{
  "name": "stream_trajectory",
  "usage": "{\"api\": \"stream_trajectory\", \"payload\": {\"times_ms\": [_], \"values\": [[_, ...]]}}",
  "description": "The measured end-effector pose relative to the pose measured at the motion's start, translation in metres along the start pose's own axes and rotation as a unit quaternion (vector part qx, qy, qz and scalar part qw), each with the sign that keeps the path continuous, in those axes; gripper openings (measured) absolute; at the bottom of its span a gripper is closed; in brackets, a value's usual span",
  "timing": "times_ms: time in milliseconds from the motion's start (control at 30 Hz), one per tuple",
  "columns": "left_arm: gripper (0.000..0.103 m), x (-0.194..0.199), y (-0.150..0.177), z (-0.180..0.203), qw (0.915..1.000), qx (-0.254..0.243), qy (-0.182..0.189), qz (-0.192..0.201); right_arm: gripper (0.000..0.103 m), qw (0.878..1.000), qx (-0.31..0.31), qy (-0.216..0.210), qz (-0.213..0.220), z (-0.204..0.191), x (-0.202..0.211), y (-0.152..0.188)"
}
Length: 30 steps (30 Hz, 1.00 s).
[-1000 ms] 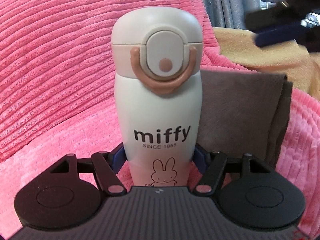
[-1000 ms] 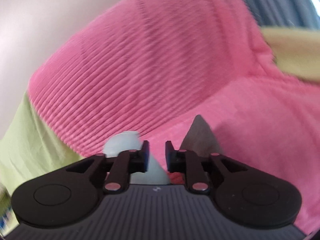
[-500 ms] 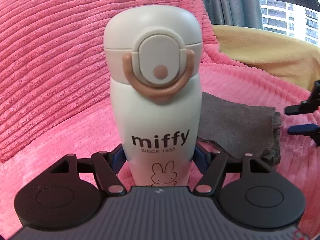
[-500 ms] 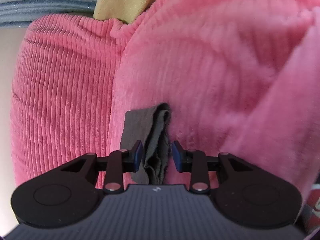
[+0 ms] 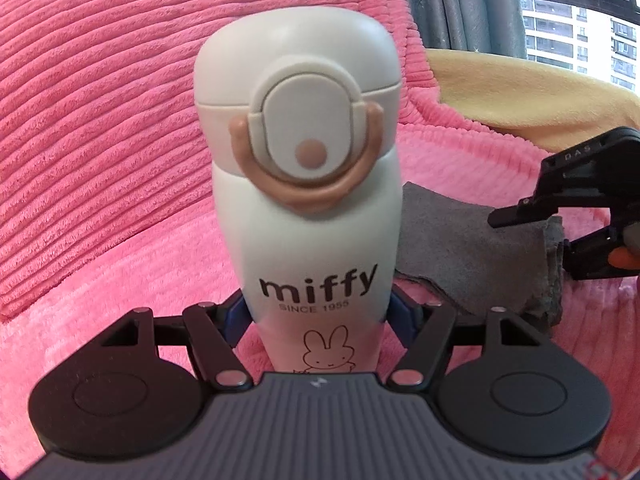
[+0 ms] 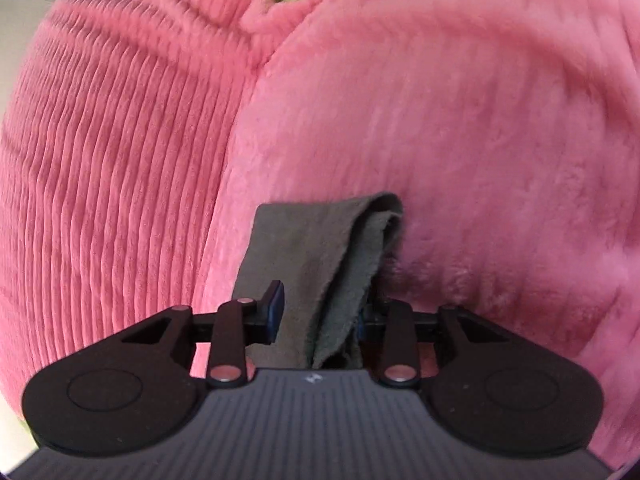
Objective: Clean container
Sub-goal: 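Lift the bottle with the left gripper while the right gripper lifts the cloth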
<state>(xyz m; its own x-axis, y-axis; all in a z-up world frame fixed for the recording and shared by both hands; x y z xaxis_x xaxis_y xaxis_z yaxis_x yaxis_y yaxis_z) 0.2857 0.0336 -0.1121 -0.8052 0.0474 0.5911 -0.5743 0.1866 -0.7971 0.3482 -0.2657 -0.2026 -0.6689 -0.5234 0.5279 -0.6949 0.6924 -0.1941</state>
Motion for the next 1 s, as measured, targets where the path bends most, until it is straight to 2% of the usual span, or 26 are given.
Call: {"api": "stream_trajectory", "payload": {"times_ms": [33, 67, 100, 267, 367, 433, 533, 600, 667, 767, 833, 1000], "values": [[0.071, 0.000, 0.000, 0.000, 1.0000, 0.000, 0.001, 0.000, 0.022, 1.000, 0.011, 0.008, -0.001, -0.001, 0.001, 0.001], [0.070, 0.000, 0.000, 0.000, 1.0000, 0.001, 0.001, 0.000, 0.011, 1.000, 0.024, 0.013, -0.003, -0.002, 0.002, 0.003], [0.070, 0.001, -0.001, 0.000, 1.0000, 0.001, 0.002, 0.000, 0.006, 0.999, 0.040, 0.008, -0.003, -0.005, 0.004, 0.005], [0.069, 0.004, -0.003, 0.000, 0.9999, -0.003, 0.007, -0.009, 0.005, 0.990, 0.122, -0.059, 0.035, -0.040, 0.030, 0.006], [0.069, 0.006, -0.005, 0.002, 0.9996, -0.017, 0.010, -0.020, 0.005, 0.968, 0.210, -0.126, 0.050, -0.085, 0.058, 0.014], [0.069, 0.006, -0.006, 0.004, 0.9994, -0.024, 0.010, -0.025, 0.005, 0.944, 0.272, -0.178, 0.052, -0.115, 0.080, 0.026], [0.069, 0.004, -0.008, 0.004, 0.9993, -0.023, 0.008, -0.027, 0.005, 0.918, 0.320, -0.232, 0.039, -0.143, 0.105, 0.043], [0.069, 0.003, -0.008, 0.004, 0.9994, -0.021, 0.008, -0.025, 0.005, 0.905, 0.346, -0.245, 0.031, -0.154, 0.113, 0.057], [0.069, 0.003, -0.008, 0.004, 0.9995, -0.021, 0.008, -0.022, 0.005, 0.900, 0.362, -0.244, 0.027, -0.159, 0.112, 0.065], [0.069, 0.001, -0.009, 0.004, 0.9996, -0.017, 0.008, -0.019, 0.005, 0.899, 0.374, -0.225, 0.029, -0.161, 0.102, 0.069], [0.069, -0.001, -0.010, 0.003, 0.9997, -0.017, 0.009, -0.016, 0.005, 0.893, 0.388, -0.227, 0.028, -0.167, 0.099, 0.070], [0.069, -0.006, -0.011, 0.005, 0.9998, -0.021, 0.007, -0.002, 0.005, 0.867, 0.436, -0.242, 0.021, -0.191, 0.095, 0.072]]}}
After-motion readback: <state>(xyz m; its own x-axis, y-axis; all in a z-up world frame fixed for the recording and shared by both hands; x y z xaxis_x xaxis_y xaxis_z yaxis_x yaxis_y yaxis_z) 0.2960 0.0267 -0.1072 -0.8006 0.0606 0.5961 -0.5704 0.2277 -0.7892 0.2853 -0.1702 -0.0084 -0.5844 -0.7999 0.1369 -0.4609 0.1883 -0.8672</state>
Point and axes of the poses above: each gripper's, at about its wrist camera, not at the fingertips, and x roughly against the way its jaws point, z to its right, y to its underside, the point moved 3 cm from there along -x, roughly the way its jaws point, and after that the axes turned 1 degree about y, right-handed, at the moved point
